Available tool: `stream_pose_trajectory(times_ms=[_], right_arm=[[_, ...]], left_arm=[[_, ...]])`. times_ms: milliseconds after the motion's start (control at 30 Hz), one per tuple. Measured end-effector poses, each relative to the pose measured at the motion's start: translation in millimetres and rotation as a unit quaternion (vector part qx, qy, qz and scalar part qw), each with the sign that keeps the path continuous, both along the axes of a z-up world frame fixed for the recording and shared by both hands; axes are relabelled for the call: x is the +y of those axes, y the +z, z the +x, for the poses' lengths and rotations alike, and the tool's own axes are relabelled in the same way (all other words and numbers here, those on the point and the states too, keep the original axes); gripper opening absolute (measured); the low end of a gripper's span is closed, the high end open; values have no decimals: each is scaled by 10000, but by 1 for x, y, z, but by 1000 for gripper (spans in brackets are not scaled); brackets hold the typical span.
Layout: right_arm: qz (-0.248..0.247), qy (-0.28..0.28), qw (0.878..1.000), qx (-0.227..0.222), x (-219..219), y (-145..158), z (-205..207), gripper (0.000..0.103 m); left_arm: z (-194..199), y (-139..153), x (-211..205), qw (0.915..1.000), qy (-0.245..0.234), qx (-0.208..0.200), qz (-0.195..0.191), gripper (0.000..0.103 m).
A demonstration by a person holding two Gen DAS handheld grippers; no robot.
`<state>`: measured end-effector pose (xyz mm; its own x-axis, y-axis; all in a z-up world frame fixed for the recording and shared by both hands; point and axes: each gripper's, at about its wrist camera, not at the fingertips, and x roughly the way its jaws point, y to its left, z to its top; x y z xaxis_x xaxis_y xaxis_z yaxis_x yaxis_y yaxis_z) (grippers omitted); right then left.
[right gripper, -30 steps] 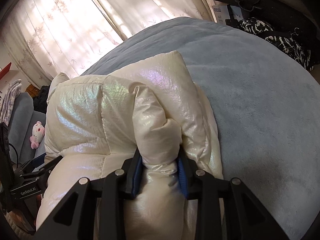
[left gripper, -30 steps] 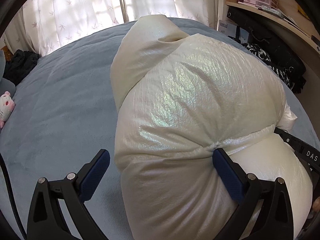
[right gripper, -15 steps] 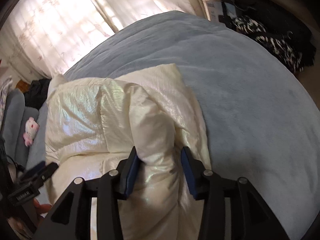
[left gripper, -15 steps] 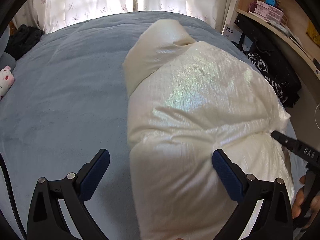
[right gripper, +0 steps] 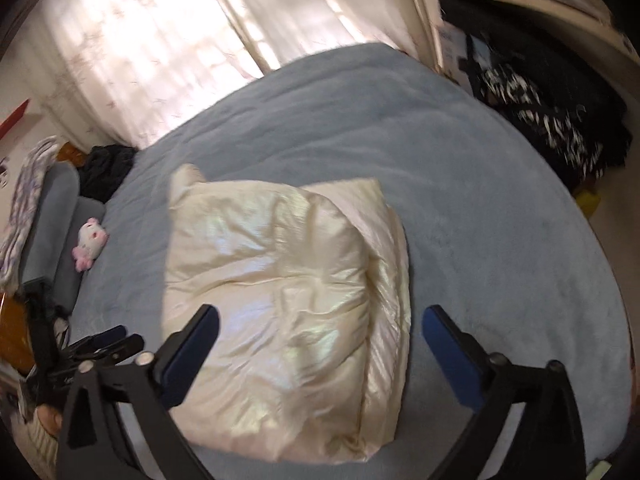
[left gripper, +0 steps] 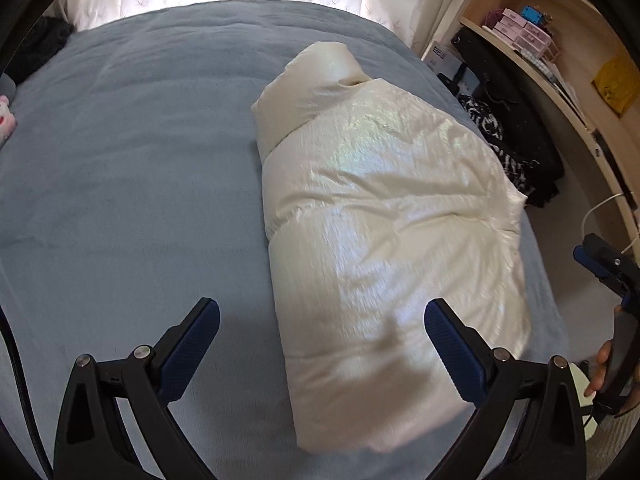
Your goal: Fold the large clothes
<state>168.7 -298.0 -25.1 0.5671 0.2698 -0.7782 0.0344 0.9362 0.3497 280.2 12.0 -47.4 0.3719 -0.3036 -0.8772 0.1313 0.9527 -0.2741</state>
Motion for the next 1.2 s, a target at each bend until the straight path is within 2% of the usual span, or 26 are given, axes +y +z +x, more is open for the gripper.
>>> stream_pose_trajectory(times_ms=[167,367,533,767,1200], right_arm=[[-138,336,9993,85,6,6,-8,103],[-214,499,9977,407,3,-20,-10,103],[2,466,9968,649,-3,-41,-3,103],[281,391,9952,850,-10,-61,11,103],[410,358,9895,1338,-14,-104,40,103]], left_arm=[[-8,0,7,9987,-36,296,-415,102],[-13,-15,-2,9987,-110,357,-338,102],[-8,-30,-4,9985,-68,408,-350,102],[5,-53,-6,9974,-14,551,-454,102],[29,-83,-11,9946,-45,696,-770,102]])
